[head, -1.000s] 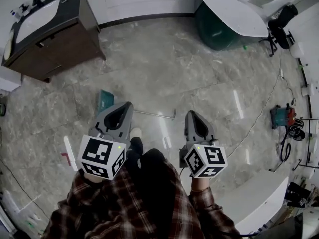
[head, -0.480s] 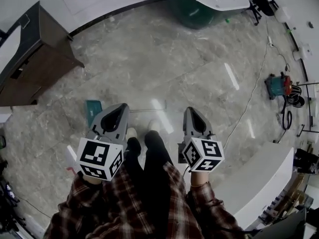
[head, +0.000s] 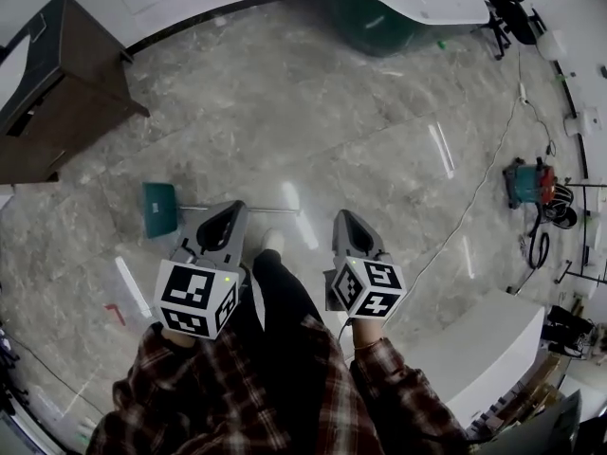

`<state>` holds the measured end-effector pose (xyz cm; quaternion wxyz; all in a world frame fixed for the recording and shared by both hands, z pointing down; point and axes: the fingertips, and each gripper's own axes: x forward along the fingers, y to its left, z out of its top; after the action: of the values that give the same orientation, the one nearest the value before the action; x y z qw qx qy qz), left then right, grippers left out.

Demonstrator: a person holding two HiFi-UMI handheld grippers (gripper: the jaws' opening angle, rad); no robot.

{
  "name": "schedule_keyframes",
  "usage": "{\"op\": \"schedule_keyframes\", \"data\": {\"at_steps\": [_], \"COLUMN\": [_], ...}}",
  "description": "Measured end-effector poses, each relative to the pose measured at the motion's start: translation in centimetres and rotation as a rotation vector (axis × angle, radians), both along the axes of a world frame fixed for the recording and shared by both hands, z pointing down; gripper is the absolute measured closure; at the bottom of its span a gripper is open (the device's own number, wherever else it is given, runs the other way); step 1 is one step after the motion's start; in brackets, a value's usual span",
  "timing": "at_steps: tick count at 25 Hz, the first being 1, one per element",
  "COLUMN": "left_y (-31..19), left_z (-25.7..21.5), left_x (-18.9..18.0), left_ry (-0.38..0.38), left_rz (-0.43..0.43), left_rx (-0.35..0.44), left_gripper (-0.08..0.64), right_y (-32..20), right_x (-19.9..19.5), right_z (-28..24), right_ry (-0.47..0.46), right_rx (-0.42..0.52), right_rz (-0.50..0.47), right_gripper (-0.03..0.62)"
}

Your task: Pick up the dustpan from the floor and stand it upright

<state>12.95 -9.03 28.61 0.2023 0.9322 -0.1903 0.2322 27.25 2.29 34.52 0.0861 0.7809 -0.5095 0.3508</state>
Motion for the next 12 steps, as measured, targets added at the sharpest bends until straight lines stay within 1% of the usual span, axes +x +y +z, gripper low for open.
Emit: {"op": "schedule_keyframes", "data": {"at_steps": [5,8,12], "left_y": [0.0,0.0,0.3], "left_z": [2.4,3.9,5.7], "left_x": [1.1,1.5,1.2], "left_ry": [-0.018,-0.028,-0.053], "left_rz": [-0.017,-0.009,-0.001], "left_rx": [-0.036,-0.050,-0.069], "left_gripper": [0.558,0.558,0.558], "right_y": [-0.1,-0.3,-0.2], "right_x": [1.3,1.8,1.3], "right_z": [3.0,4.9,7.3], "right_ry": [-0.021,-0.041,-0.079], "right_rx": [-0.037,-0.057,-0.072], "right_rz": [-0.006,0.013,0.017], "right_gripper": [0.580,0.578,0.489]}}
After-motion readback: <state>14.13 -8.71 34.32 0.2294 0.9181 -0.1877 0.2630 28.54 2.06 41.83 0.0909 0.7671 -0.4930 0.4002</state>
